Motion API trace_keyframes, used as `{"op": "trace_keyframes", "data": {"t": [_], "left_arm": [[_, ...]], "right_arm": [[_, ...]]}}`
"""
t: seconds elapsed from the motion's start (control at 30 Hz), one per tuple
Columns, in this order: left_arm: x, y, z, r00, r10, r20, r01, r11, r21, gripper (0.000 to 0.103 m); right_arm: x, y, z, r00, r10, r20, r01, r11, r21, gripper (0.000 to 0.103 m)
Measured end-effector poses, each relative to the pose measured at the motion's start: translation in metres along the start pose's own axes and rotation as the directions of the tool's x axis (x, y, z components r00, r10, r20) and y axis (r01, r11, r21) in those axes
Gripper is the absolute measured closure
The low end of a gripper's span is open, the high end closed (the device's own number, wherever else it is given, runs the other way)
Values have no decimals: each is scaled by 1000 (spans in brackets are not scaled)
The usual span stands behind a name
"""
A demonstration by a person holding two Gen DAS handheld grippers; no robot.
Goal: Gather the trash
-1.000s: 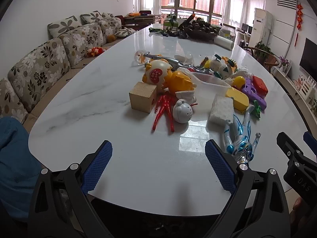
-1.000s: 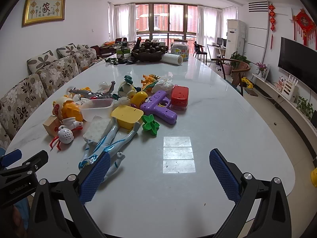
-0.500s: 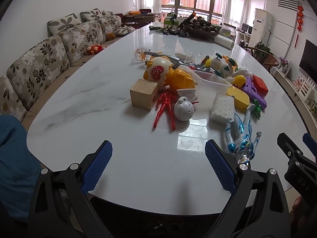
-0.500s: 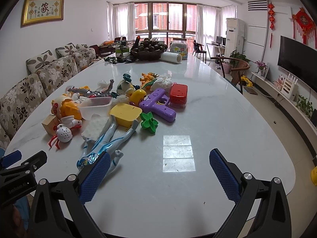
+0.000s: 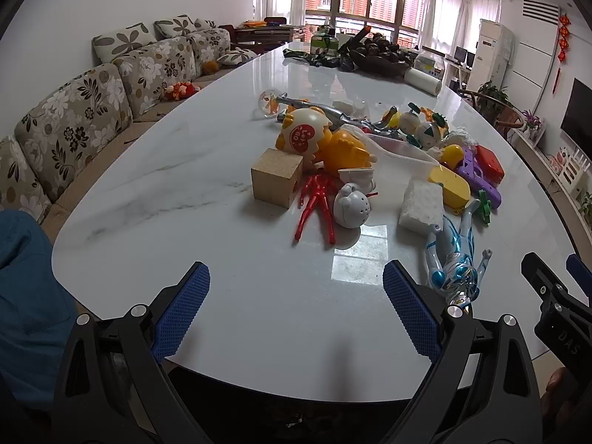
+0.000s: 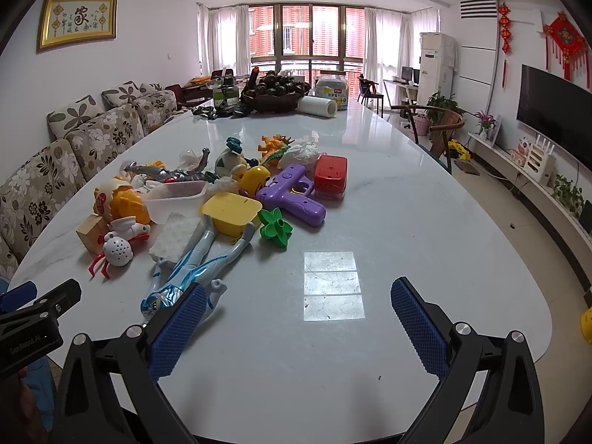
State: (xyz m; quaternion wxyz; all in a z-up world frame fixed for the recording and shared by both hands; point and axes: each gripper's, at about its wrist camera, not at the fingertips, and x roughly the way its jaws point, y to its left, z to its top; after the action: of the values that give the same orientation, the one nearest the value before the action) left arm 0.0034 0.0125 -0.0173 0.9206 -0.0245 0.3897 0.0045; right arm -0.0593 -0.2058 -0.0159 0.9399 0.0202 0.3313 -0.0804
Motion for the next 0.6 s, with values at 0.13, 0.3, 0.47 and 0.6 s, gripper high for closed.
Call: {"op": "trace_keyframes", "data": {"t": [0.13, 0.3, 0.47, 0.6], "left_arm": [[-1, 1, 1, 1000, 3, 2, -3, 1000, -3, 11], [0, 3, 1, 1000, 4, 0, -4, 1000, -5, 11], [-1, 4, 0, 1000, 7, 2, -7, 1000, -3, 11], [-3, 11, -1, 1000, 10, 11, -10, 1000, -9, 11]], "right_arm": [[0, 1, 0, 1000, 1, 1, -1, 1000, -2, 4], [-1, 4, -1, 1000, 4, -2, -4, 1000, -6, 4], [-4, 8, -2, 1000, 7, -2, -7, 1000, -11, 4], [-7, 16, -5, 1000, 23, -13, -24, 1000, -16, 4]]}}
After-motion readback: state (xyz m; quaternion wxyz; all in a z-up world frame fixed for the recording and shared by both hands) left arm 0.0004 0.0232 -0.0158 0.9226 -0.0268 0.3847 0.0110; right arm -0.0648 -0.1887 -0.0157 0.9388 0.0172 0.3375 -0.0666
